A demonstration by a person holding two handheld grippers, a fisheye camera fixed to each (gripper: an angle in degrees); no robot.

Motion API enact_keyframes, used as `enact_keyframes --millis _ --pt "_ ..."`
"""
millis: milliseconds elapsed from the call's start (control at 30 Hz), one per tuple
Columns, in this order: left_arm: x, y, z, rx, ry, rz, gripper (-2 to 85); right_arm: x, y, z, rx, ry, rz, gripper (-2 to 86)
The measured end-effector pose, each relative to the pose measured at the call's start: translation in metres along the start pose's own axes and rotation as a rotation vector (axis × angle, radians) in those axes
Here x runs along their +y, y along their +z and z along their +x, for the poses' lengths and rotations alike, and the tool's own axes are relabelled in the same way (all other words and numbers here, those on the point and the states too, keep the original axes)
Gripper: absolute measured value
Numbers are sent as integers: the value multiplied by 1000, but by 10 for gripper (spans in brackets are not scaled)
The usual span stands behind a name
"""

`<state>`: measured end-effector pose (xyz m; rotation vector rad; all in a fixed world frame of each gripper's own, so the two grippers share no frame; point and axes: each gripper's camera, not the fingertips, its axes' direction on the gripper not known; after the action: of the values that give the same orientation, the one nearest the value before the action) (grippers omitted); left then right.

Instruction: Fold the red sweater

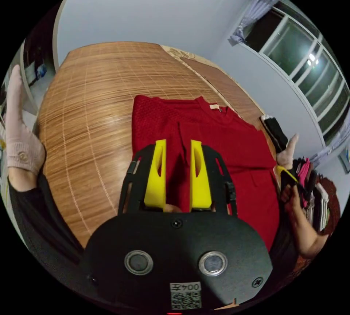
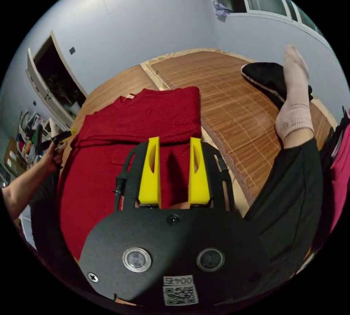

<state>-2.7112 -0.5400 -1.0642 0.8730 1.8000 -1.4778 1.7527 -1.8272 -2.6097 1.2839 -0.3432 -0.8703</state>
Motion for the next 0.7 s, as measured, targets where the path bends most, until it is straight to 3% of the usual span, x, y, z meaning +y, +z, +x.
enact_keyframes --millis 233,467,500,700 --pt "27 5 -6 48 -53 28 121 -23 -9 -39 48 -84 24 123" --pt "10 68 9 -117 -12 -79 103 -50 87 -68 144 -92 -216 131" --pt "7 72 10 -119 -5 -81 99 -45 87 -69 149 -90 -133 131" --pt "-37 100 6 -95 10 -77 89 -85 115 -66 163 -80 -152 127"
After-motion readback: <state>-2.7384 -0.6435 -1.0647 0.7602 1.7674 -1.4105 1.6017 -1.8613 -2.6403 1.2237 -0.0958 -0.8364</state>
